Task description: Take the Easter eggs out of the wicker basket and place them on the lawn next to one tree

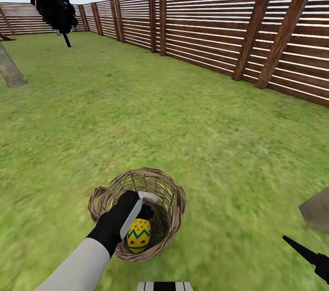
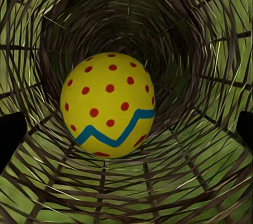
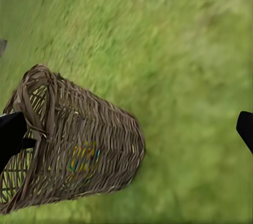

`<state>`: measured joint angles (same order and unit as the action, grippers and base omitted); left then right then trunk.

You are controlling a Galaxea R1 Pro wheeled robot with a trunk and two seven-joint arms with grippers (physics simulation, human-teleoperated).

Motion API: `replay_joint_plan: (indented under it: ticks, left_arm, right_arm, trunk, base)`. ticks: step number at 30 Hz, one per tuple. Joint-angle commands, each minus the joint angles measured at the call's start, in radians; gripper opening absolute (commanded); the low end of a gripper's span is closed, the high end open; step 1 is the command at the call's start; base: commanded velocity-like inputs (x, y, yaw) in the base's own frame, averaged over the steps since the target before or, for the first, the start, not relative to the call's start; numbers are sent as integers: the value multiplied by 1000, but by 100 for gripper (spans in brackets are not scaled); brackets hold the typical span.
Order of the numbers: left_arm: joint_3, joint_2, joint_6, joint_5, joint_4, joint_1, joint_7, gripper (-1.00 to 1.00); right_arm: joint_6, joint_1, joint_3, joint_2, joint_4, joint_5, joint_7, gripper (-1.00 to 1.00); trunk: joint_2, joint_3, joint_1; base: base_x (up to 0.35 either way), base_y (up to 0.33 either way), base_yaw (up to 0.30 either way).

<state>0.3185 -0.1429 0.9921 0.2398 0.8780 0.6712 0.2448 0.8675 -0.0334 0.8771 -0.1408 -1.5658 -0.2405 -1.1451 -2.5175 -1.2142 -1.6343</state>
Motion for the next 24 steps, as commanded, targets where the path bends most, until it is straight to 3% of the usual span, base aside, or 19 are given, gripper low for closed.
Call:
replay_joint_plan:
  ticks: [1, 10, 15, 24]
  left_arm:
    - [2, 0, 3, 11, 1, 1, 10, 100]
    - [-12, 0, 2, 9, 0, 1, 12, 100]
    - [-33, 0, 2, 11, -1, 1, 68, 100]
    - [-38, -1, 3, 45, -1, 2, 114, 100]
  right_arm:
    - [5, 0, 0, 0, 0, -3, -1, 100]
    - [5, 0, 0, 0, 0, -4, -1, 100]
    - [5, 0, 0, 0, 0, -4, -1, 100]
    - [5, 0, 0, 0, 0, -4, -1, 100]
  trunk:
    - [0, -1, 0]
    - [0, -1, 0]
    - [0, -1, 0]
    - [0, -1, 0]
  base:
    - [59, -42, 0]
    - [18, -13, 0]
    - [2, -1, 0]
    - [0, 0, 0]
